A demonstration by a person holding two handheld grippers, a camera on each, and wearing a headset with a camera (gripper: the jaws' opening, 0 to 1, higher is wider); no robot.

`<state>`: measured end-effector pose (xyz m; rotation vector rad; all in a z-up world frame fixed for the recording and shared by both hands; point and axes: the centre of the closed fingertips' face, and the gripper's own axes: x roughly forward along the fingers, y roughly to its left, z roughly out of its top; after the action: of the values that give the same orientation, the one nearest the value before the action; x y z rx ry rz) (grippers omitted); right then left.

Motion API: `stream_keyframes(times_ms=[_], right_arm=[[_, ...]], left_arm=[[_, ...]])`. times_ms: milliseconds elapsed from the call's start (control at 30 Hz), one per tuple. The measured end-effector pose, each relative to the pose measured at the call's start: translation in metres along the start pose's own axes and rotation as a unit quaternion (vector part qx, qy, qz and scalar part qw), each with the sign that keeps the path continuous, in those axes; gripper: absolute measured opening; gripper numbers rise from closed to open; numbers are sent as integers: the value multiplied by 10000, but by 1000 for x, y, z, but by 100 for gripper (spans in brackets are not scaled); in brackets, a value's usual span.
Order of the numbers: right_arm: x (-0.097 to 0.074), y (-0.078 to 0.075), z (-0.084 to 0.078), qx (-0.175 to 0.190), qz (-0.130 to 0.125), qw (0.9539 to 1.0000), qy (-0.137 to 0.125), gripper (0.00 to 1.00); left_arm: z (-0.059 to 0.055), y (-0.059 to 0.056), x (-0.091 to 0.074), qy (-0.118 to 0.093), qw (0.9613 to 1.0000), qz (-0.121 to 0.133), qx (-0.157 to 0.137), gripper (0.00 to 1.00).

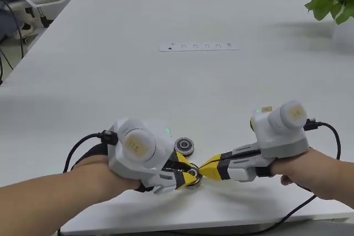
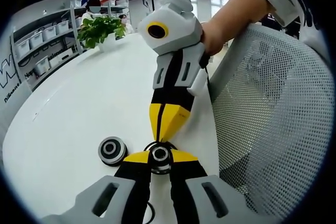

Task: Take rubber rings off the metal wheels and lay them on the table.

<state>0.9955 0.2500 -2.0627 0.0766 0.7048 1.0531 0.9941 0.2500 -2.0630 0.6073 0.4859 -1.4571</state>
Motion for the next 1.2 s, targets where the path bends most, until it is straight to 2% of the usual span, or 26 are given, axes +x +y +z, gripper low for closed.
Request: stream_keyframes(times_ms=[167,333,467,1200], right_arm=[[-1,0,0,2,3,10000,2,0],[-1,-1,1,12,-2,10000,-16,0],[-1,0,1,12,8,10000,-11,0],[-3,0,4,29,3,10000,-92,0]], left_arm=[[0,0,0,31,9999,-18,114,9],[1,-2,-3,43,9999,-87,65,14],[0,-3,-5,69,9999,-109,106,14],[12,-5,-27,-164,9997,-116,-108,25]])
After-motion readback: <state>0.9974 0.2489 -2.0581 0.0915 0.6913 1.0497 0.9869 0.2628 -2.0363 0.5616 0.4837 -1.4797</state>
